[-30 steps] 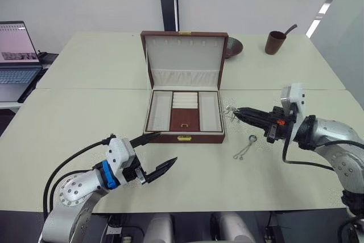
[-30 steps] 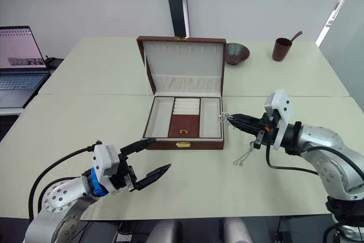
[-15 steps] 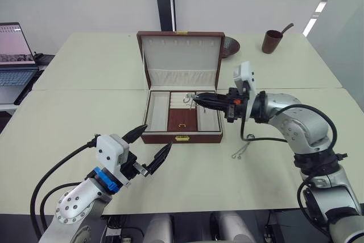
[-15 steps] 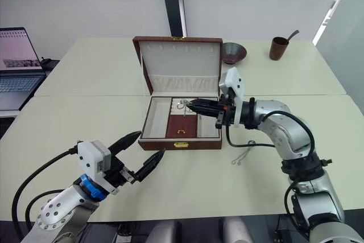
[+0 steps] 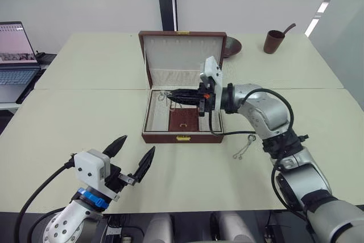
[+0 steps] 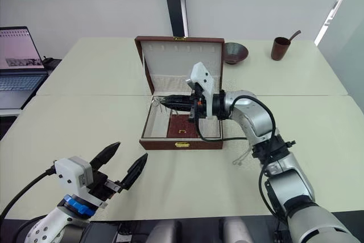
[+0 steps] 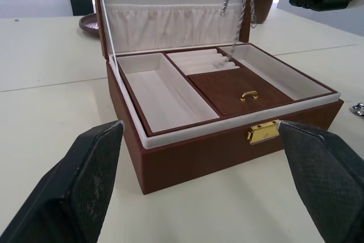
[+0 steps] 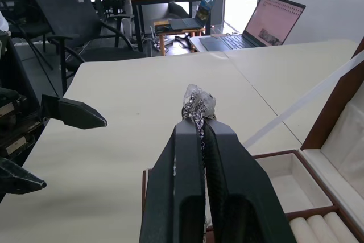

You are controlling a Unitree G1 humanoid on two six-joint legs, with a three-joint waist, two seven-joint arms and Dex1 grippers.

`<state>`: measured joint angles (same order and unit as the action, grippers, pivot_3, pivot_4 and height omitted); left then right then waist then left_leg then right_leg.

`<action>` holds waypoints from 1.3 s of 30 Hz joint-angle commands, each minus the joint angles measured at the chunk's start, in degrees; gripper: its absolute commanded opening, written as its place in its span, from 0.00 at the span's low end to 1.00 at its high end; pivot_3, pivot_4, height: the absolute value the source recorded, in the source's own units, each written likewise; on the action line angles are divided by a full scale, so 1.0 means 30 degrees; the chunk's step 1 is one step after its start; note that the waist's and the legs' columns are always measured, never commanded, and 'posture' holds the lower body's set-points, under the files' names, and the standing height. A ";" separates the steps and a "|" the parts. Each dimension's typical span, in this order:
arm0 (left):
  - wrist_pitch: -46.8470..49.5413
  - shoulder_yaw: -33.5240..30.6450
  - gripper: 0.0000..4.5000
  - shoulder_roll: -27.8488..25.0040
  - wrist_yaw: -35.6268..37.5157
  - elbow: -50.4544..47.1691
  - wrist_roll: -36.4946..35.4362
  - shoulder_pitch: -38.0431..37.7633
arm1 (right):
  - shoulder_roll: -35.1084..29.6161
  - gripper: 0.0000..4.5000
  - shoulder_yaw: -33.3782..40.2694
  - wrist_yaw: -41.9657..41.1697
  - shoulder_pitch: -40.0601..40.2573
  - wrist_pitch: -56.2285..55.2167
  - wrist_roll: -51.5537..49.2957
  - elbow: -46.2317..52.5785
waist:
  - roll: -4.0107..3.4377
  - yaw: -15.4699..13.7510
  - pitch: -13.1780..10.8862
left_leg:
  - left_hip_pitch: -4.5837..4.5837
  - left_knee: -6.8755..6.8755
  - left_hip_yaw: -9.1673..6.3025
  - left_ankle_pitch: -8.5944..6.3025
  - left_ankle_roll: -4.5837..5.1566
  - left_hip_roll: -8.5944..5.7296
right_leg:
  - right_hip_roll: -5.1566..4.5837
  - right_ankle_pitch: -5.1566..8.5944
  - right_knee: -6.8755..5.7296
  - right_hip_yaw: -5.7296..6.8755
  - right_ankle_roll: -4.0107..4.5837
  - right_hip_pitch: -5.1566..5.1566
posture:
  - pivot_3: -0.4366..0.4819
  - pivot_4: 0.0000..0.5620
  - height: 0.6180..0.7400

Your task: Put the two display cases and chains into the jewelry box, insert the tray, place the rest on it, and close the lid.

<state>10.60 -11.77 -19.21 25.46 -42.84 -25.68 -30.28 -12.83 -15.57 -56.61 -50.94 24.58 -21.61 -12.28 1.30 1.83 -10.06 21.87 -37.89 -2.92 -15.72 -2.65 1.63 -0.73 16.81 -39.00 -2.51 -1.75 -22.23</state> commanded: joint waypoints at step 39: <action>-0.4776 0.0830 1.00 0.1036 0.0866 0.2744 0.1419 -0.1327 | 0.4134 0.01 0.0000 0.1088 -0.1827 -0.4124 0.5394 -0.6776 | -0.0030 0.0060 -0.0025 | 0.0003 0.0016 0.0020 -0.0002 -0.0003 0.0006 | -0.0001 0.0000 0.0002 -0.0013 0.0005 -0.0023 | 0.48 0.27 1.00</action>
<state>-1.92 -9.36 -16.49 27.45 -34.73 -21.48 -33.59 -0.93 -16.07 -53.65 -54.85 13.17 -5.38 -33.48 1.21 2.01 -10.13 21.88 -37.84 -2.87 -15.73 -2.66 1.64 -0.73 16.81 -38.99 -2.54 -1.73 -22.30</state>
